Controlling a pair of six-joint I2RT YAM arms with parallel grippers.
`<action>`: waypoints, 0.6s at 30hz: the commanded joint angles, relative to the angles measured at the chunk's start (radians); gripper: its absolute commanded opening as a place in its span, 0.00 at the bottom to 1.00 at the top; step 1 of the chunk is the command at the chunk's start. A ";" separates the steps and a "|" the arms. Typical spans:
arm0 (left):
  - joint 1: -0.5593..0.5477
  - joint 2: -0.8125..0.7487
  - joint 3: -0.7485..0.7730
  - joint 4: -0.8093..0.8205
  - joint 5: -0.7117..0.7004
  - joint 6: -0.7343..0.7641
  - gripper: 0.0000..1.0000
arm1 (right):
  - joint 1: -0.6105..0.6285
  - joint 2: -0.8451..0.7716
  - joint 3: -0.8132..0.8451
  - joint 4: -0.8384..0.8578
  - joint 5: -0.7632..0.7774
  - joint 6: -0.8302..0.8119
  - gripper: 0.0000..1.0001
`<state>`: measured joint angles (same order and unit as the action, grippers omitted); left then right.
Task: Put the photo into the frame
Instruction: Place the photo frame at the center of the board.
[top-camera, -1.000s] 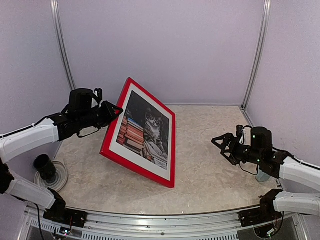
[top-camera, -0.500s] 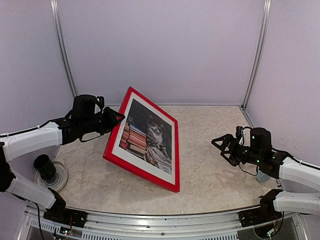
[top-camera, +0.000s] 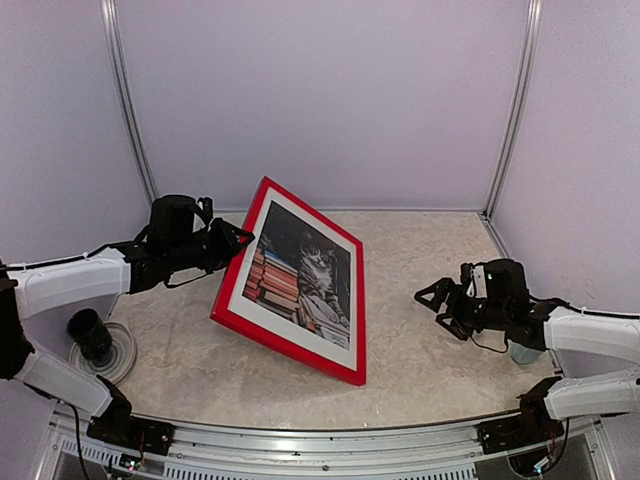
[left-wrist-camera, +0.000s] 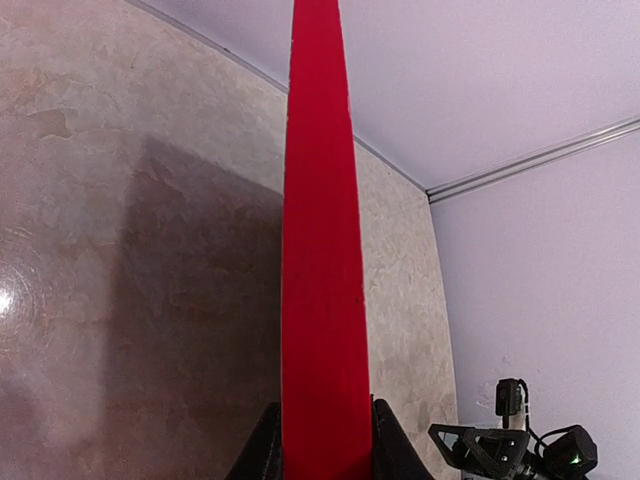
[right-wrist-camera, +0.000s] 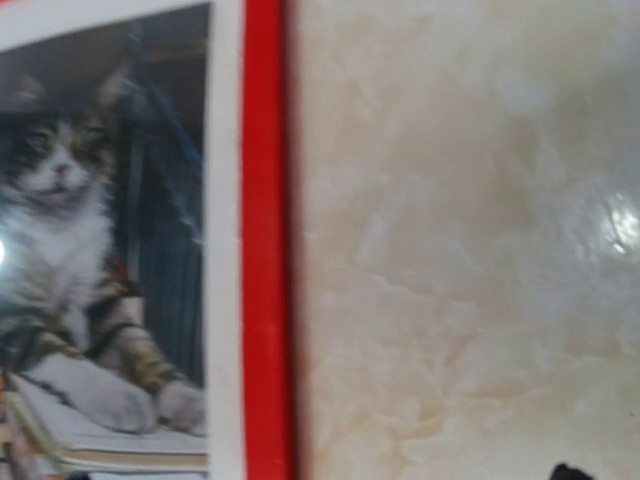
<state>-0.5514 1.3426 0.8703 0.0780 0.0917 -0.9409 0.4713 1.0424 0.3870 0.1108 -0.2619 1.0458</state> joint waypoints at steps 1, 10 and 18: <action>-0.002 0.010 -0.012 0.109 -0.009 0.051 0.13 | 0.007 0.084 0.050 0.037 -0.028 -0.036 0.99; -0.004 0.006 -0.060 0.141 -0.006 0.034 0.25 | 0.007 0.257 0.126 0.094 -0.083 -0.071 0.99; -0.007 0.015 -0.103 0.178 0.001 0.029 0.36 | 0.007 0.420 0.212 0.144 -0.157 -0.099 0.99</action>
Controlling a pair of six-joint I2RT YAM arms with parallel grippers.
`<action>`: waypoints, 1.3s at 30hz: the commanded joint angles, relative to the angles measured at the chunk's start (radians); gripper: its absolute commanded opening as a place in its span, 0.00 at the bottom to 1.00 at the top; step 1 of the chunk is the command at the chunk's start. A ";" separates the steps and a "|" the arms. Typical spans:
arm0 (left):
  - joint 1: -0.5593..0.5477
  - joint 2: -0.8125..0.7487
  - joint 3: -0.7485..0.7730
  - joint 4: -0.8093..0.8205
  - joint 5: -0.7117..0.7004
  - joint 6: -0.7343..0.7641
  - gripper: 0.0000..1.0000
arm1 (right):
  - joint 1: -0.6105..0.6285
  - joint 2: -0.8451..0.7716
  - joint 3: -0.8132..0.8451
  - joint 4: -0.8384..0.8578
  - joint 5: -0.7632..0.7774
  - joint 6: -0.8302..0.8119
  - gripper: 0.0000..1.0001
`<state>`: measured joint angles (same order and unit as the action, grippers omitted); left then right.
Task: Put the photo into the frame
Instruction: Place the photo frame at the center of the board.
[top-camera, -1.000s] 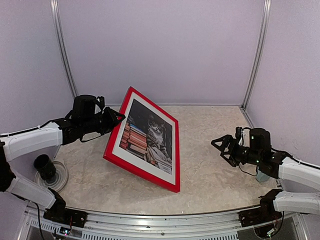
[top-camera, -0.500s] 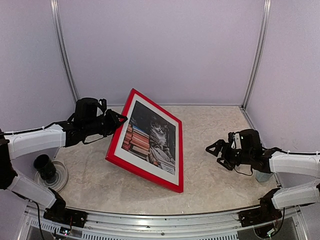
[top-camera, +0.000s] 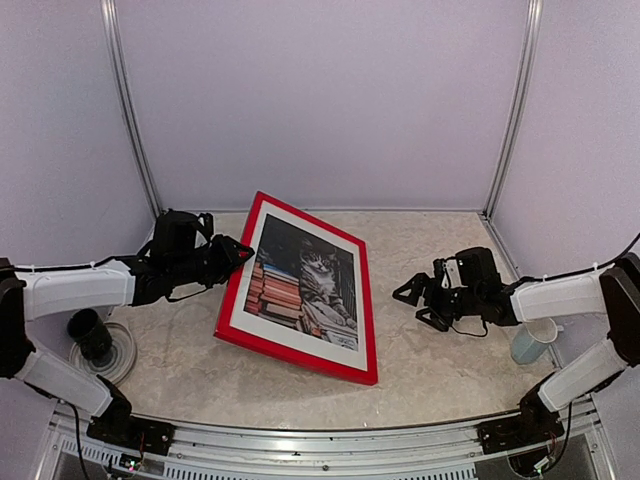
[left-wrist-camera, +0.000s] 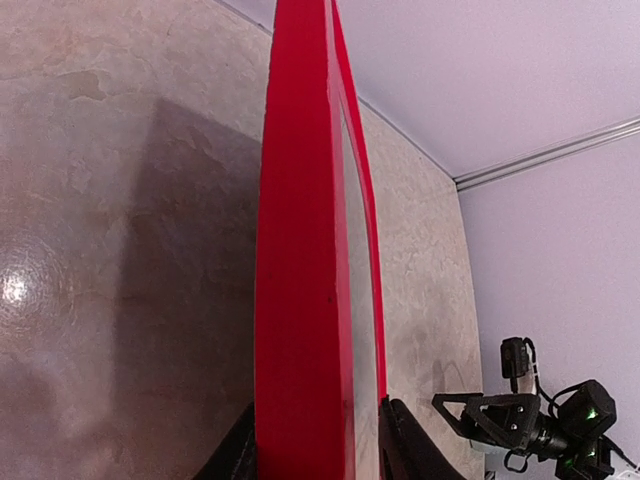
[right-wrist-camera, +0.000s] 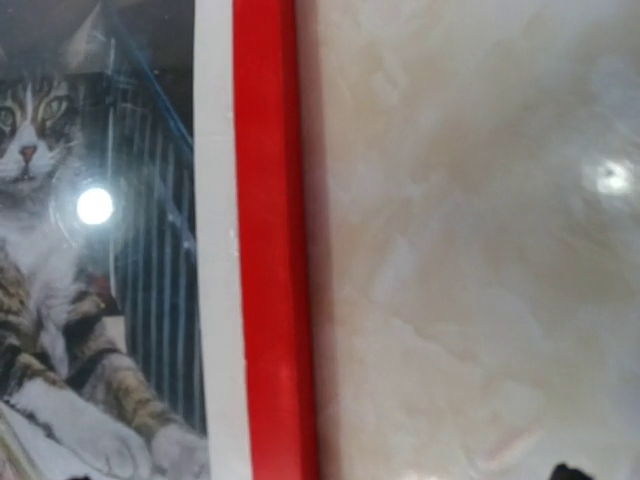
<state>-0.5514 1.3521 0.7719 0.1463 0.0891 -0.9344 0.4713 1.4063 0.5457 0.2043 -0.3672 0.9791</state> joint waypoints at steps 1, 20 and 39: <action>-0.007 0.009 -0.010 0.116 0.006 0.022 0.37 | 0.008 0.073 0.065 0.055 -0.058 -0.037 0.99; -0.024 0.180 -0.087 0.318 0.069 0.007 0.45 | 0.007 0.414 0.310 0.034 -0.160 -0.151 0.99; -0.026 0.443 -0.039 0.487 0.163 -0.006 0.56 | -0.067 0.452 0.342 -0.016 -0.165 -0.210 0.99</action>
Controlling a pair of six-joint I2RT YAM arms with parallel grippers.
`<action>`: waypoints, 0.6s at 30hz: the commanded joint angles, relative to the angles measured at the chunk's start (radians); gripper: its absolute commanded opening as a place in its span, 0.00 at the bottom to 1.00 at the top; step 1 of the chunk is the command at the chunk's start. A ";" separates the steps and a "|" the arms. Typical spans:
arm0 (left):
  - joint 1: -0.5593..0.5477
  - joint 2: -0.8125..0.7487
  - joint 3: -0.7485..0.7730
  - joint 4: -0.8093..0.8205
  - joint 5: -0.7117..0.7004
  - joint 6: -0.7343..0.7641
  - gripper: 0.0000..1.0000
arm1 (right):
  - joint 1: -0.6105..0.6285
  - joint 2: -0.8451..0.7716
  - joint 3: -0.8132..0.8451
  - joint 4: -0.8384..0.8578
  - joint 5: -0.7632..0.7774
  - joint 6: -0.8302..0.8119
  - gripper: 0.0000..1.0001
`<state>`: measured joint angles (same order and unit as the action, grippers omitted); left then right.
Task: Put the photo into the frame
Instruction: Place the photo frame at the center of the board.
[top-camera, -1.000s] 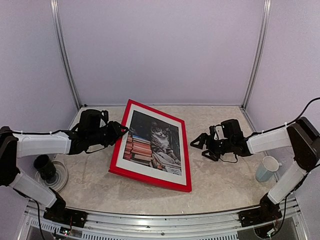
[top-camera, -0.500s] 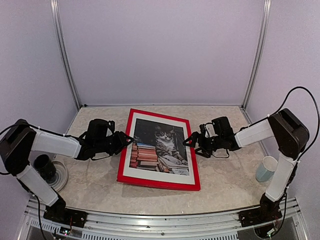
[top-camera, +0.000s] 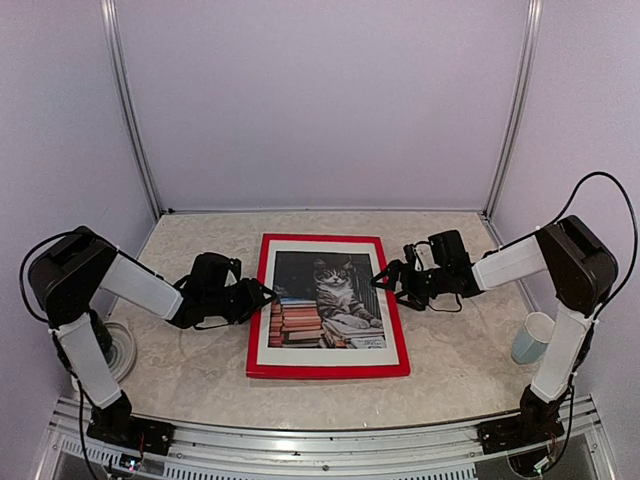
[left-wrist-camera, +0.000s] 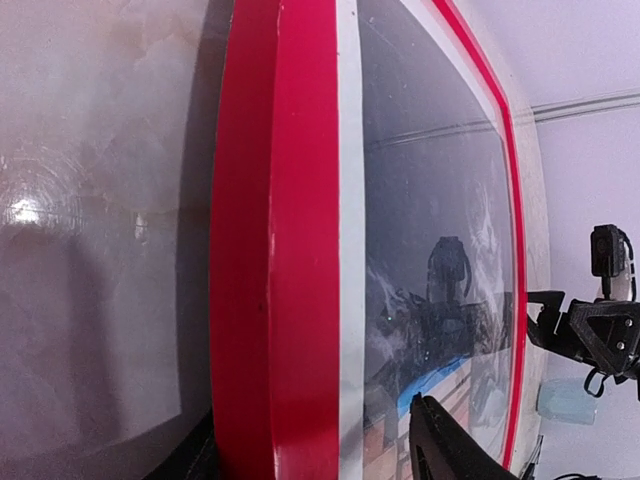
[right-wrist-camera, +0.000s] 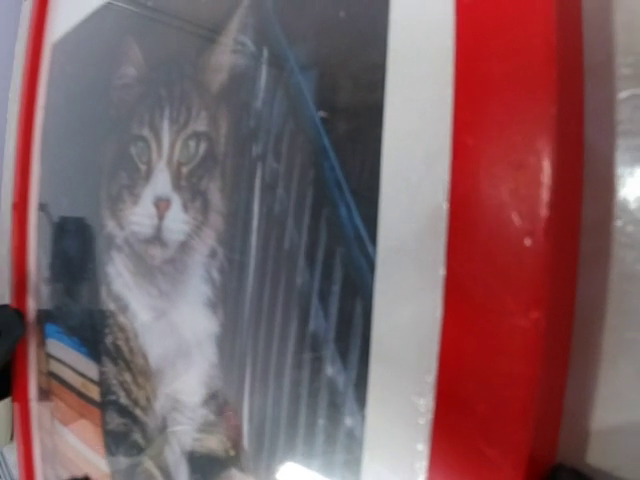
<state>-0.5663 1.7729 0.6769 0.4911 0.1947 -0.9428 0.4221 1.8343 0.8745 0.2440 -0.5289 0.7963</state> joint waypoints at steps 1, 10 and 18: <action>-0.012 0.028 0.062 0.143 0.055 0.005 0.58 | -0.021 0.026 0.014 -0.057 -0.005 -0.029 0.99; -0.013 0.097 0.130 0.110 0.054 0.028 0.68 | -0.042 0.031 0.021 -0.061 0.001 -0.032 0.99; -0.012 0.072 0.137 0.037 -0.004 0.053 0.82 | -0.067 -0.021 0.033 -0.127 0.054 -0.067 0.99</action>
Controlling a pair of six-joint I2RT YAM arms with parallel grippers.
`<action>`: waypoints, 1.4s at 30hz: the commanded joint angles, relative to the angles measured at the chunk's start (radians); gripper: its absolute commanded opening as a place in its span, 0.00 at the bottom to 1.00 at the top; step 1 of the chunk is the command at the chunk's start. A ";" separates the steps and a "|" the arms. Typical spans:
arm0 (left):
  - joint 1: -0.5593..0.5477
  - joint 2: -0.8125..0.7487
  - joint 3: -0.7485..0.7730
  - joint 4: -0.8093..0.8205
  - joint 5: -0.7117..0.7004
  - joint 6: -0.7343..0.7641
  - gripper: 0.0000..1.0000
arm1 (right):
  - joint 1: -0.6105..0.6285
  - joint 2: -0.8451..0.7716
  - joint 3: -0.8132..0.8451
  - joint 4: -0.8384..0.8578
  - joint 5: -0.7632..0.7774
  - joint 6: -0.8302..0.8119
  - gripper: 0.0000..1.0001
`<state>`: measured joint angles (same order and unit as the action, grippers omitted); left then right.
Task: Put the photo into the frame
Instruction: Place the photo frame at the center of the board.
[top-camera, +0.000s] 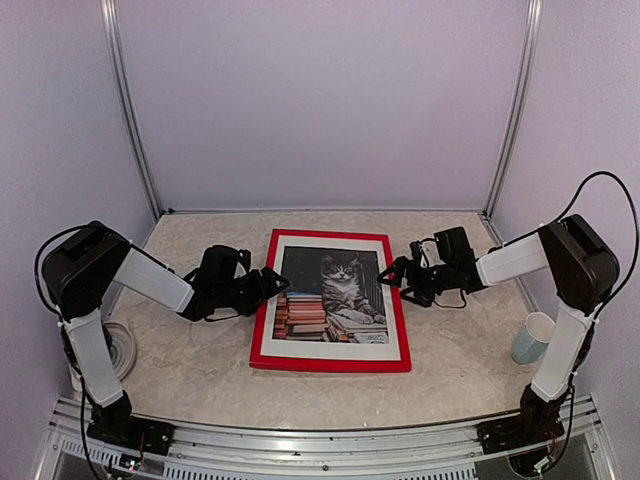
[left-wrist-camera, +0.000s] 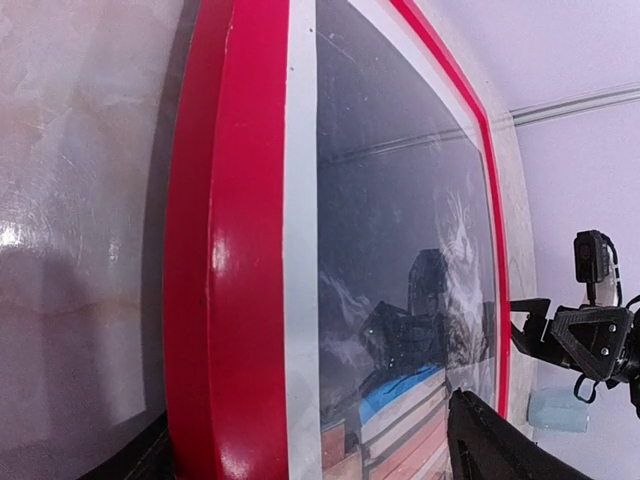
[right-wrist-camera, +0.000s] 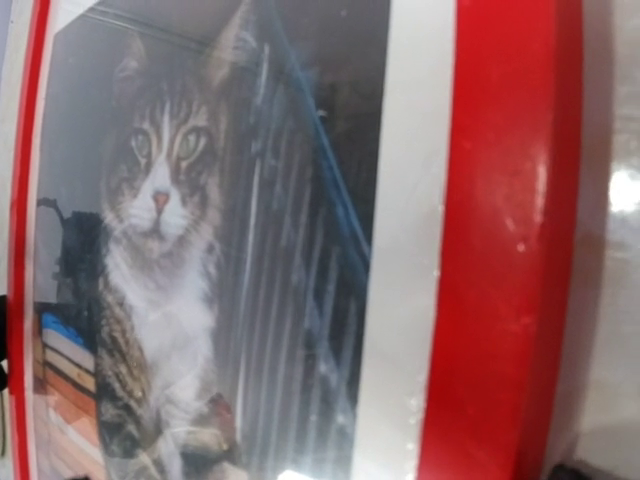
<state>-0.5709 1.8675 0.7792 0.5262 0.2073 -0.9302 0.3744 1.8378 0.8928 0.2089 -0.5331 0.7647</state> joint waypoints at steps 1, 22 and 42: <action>-0.007 -0.029 0.037 -0.004 -0.018 0.043 0.83 | -0.023 -0.032 0.017 -0.100 0.067 -0.041 0.99; -0.010 -0.107 0.047 -0.232 -0.188 0.109 0.99 | -0.073 -0.125 0.008 -0.180 0.108 -0.093 0.99; -0.060 -0.666 -0.109 -0.478 -0.587 0.435 0.99 | -0.072 -0.696 -0.230 -0.274 0.523 -0.511 0.99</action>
<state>-0.6224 1.3186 0.7300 0.1368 -0.2615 -0.5907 0.3107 1.2881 0.7647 -0.0875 -0.1284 0.3973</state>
